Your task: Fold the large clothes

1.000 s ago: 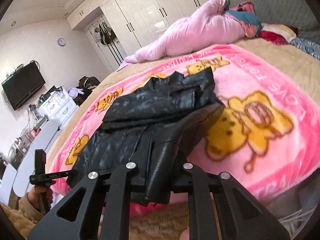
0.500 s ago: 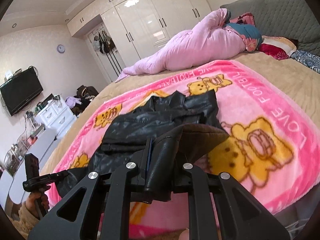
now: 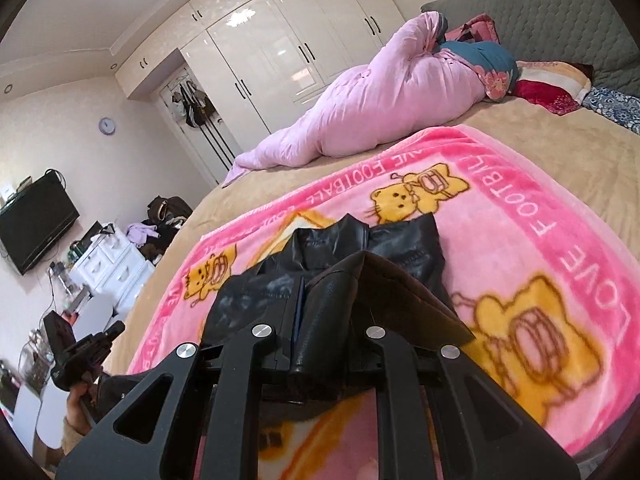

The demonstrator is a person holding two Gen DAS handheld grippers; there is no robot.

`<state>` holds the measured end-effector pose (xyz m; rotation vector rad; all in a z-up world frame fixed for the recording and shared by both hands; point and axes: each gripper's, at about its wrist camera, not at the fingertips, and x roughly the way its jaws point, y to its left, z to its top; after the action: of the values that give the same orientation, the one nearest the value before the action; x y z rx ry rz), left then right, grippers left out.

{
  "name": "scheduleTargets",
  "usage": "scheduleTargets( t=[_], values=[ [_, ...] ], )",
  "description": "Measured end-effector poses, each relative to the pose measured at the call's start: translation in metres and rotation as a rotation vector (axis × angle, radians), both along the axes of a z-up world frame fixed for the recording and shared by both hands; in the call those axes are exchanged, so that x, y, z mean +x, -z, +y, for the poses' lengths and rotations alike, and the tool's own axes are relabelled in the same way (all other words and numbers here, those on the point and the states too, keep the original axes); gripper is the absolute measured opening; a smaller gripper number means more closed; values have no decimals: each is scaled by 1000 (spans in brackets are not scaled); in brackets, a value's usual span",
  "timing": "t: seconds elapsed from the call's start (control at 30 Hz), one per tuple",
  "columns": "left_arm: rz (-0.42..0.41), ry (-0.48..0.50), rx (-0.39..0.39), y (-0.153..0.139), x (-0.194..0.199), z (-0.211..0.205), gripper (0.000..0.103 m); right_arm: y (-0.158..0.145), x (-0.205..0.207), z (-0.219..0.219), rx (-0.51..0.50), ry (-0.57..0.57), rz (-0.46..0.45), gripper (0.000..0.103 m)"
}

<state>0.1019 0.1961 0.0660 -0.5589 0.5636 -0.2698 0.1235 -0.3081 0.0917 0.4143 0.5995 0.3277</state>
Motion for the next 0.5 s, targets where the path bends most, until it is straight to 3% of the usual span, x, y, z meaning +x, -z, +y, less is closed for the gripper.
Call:
scheduleTargets(
  t=[0.03, 0.1, 0.17, 0.37, 0.5],
  values=[
    [0, 10, -6, -2, 0, 1, 0, 0, 5, 1, -6, 4, 2, 13],
    [6, 20, 30, -4, -4, 0, 15, 2, 18, 3, -11, 13, 11, 13],
    [19, 35, 92, -2, -13, -3, 46, 4, 31, 2, -6, 23, 25, 12],
    [45, 39, 218, 24, -45, 5, 56, 13, 73, -2, -18, 54, 66, 12],
    [94, 95, 309, 50, -50, 1, 57, 19, 90, -1, -51, 60, 85, 13]
  ],
)
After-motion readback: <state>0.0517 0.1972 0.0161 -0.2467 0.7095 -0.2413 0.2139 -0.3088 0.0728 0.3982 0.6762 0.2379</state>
